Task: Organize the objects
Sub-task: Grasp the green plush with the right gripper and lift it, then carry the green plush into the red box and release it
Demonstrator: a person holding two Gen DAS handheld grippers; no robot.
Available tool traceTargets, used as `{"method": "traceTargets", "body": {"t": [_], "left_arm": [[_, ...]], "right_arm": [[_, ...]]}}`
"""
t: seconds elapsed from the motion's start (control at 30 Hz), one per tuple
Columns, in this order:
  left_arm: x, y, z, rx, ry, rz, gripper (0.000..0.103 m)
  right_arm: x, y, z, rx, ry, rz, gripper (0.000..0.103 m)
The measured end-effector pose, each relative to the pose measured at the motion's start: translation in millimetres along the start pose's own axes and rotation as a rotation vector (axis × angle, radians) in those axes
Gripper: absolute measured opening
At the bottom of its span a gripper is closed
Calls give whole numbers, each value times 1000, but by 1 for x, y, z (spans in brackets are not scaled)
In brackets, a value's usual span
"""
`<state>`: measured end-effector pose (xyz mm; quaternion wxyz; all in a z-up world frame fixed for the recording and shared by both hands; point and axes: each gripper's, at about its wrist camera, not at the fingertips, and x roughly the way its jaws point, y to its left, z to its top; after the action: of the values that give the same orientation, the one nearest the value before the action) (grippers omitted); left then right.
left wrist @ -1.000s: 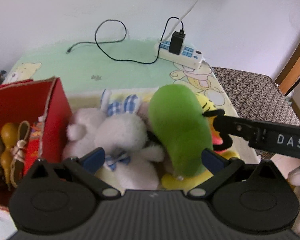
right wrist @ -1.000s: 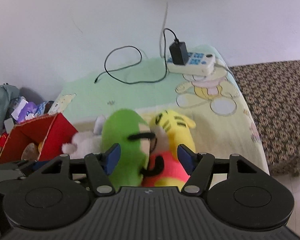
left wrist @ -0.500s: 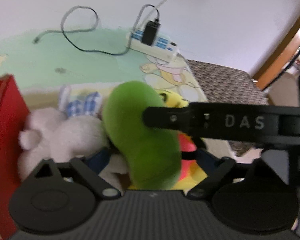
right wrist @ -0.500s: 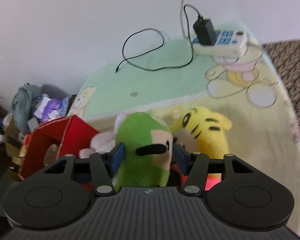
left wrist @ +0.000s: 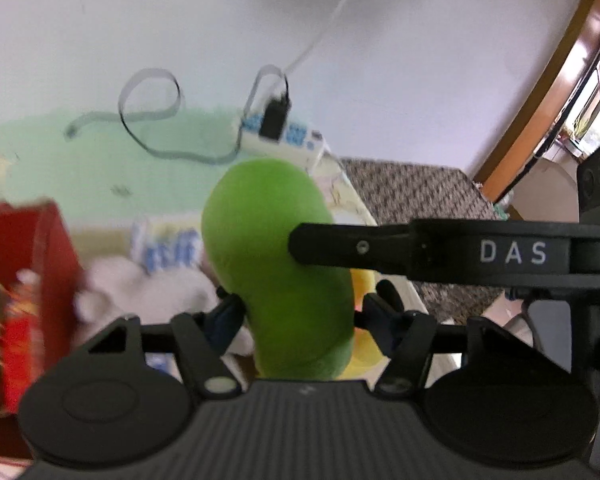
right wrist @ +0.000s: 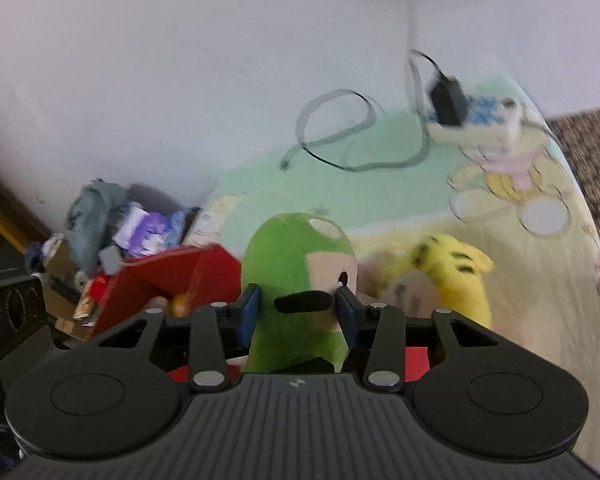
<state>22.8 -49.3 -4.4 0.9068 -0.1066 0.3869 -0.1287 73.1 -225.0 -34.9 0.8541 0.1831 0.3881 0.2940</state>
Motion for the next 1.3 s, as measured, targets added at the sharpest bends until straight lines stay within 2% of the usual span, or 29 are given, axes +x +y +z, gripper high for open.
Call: {"method": "traceTargets", "body": {"t": [0.13, 0.3, 0.43, 0.67, 0.87, 0.93, 0.97, 1.03, 1.17, 1.3], "left_arm": [[-36, 15, 2, 30, -57, 55, 65], [-79, 64, -1, 27, -89, 128, 65], [-107, 117, -10, 9, -96, 220, 65], [-130, 201, -28, -48, -43, 305, 65], [-135, 258, -40, -49, 19, 357, 65], [-136, 272, -41, -40, 27, 373, 65], [-137, 279, -41, -37, 32, 371, 65], [-135, 288, -45, -32, 53, 372, 66], [-129, 300, -50, -22, 79, 406, 65], [-132, 310, -55, -21, 74, 380, 66]], "right_arm": [[4, 33, 5, -44, -42, 51, 45], [39, 77, 5, -36, -45, 149, 45], [85, 122, 0, -64, 14, 209, 45], [163, 186, -20, -66, 112, 222, 44], [210, 214, -37, -25, 177, 231, 44], [227, 221, -44, -16, 202, 211, 44], [232, 224, -47, -14, 213, 204, 41], [243, 226, -52, 16, 231, 218, 30], [252, 227, -55, 72, 241, 221, 30], [251, 230, -60, 70, 243, 206, 31]]}}
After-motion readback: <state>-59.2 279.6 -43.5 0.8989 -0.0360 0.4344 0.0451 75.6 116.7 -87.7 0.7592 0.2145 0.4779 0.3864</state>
